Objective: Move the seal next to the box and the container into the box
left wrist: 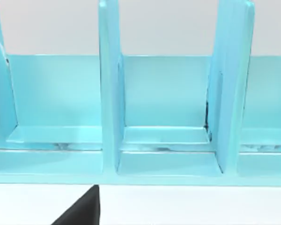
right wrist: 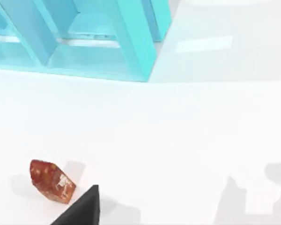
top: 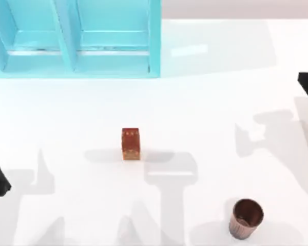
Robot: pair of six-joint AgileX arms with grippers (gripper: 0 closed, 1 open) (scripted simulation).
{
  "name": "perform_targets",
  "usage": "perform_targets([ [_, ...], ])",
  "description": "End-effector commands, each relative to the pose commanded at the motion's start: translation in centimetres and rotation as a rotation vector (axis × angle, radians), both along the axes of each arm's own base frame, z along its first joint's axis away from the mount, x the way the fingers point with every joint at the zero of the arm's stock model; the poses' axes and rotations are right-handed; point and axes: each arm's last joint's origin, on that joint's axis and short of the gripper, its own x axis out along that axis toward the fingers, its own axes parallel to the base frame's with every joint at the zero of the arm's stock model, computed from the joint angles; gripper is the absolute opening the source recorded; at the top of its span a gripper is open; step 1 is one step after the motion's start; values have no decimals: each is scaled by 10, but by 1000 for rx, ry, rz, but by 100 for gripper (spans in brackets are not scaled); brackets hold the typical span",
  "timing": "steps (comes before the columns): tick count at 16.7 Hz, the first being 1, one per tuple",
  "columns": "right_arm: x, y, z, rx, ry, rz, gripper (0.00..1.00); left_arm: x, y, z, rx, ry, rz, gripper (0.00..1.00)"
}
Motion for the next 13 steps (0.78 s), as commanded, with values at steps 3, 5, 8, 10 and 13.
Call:
perform_targets([
  [3, 43, 49, 51, 14, 184, 83, 100, 0, 0, 0, 0, 0, 0, 100],
  [5, 72, 90, 70, 7, 304, 123, 100, 0, 0, 0, 0, 0, 0, 100],
  [8, 106, 155, 72, -34, 480, 151, 100, 0, 0, 0, 0, 0, 0, 100],
  [10, 122, 197, 57, -79, 590, 146, 100, 0, 0, 0, 0, 0, 0, 100],
  [13, 139, 249, 22, -152, 719, 107, 100, 0, 0, 0, 0, 0, 0, 100],
])
